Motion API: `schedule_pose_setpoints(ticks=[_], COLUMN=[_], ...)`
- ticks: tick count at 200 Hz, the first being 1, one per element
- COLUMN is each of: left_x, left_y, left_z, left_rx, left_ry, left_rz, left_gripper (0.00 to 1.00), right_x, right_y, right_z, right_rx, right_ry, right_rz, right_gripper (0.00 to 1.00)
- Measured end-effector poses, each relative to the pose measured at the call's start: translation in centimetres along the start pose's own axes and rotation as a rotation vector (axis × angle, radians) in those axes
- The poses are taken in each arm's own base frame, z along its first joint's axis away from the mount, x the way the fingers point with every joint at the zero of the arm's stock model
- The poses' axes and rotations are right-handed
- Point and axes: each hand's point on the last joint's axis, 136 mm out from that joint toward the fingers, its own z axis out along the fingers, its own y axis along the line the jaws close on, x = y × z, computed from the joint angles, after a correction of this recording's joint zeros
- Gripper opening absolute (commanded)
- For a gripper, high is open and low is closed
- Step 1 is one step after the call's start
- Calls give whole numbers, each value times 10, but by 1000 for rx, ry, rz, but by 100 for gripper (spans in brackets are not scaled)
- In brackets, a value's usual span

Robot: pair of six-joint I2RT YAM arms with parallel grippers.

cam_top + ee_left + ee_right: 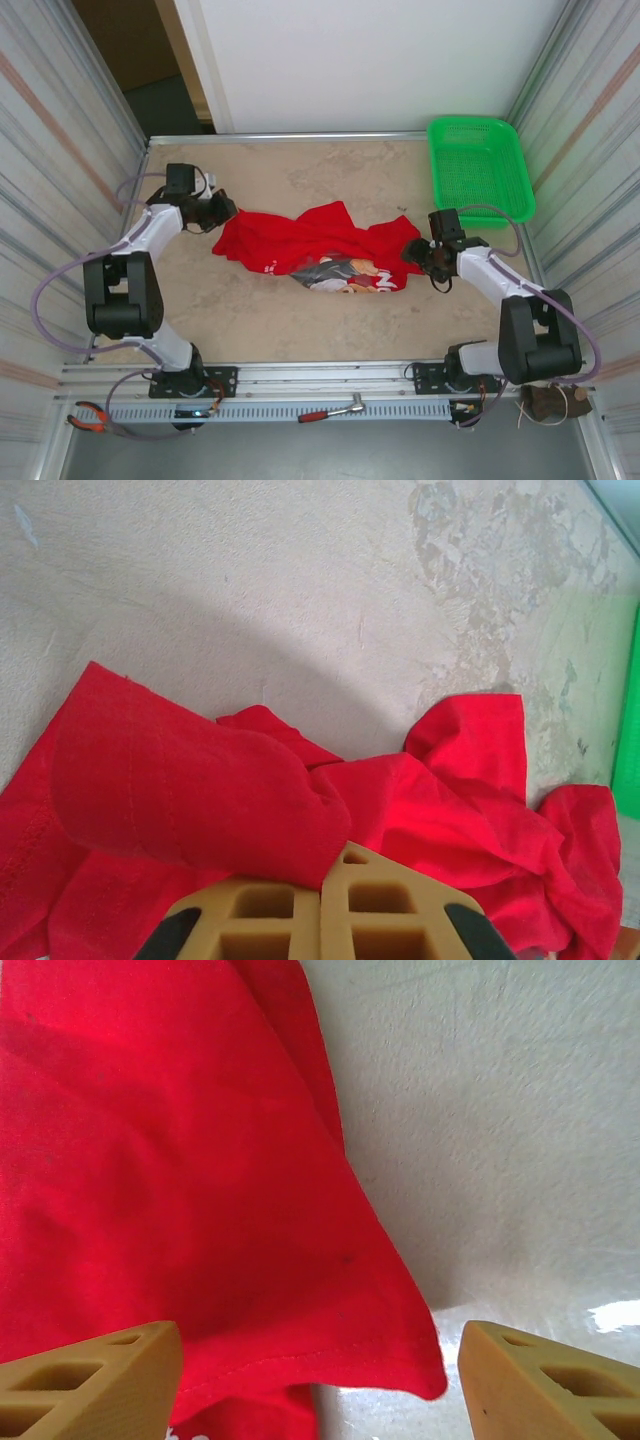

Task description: Fold the inside-out t-shirt

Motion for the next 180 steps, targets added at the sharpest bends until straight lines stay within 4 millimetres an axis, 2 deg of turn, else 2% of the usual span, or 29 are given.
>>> schedule_pose_setpoints(ticks=[12,18,26,37,45,52,72,85,136,158,180], left_x=[-1,-2,-2,-3,-4,-4,-5,-7,-16,-11,8], left_y=[-2,-4,-5,-8,-10,-11,-15,-19,-40,-39,-17], left_z=[-3,-4,-6,-9,-10,-11,-13,-15,-42,-53,-47], left_rx=[4,7,11,17,24,28,46,59,100,91,35], left_ry=[-7,-11,-16,-21,-23,-25,-29,-38,-112,-146,-131], left_rz=[4,6,10,14,15,17,11,9,55,68,41], left_gripper=[6,6,6,7,12,19,50,60,63,63,62], right_x=[4,6,8,9,8,7,-1,-9,-40,-40,-33], right_y=[-1,-2,-4,-6,-7,-7,-6,-3,22,23,18], right_z=[5,7,9,11,11,10,-1,-17,-107,-121,-119], right_rx=[-11,-13,-19,-24,-32,-40,-72,-105,-244,-258,-237], right_ry=[13,19,30,35,35,34,4,-39,-249,-270,-242], right_rz=[14,24,32,45,53,62,84,89,70,65,71], right_gripper=[63,55,40,14,0,0,0,0,0,0,0])
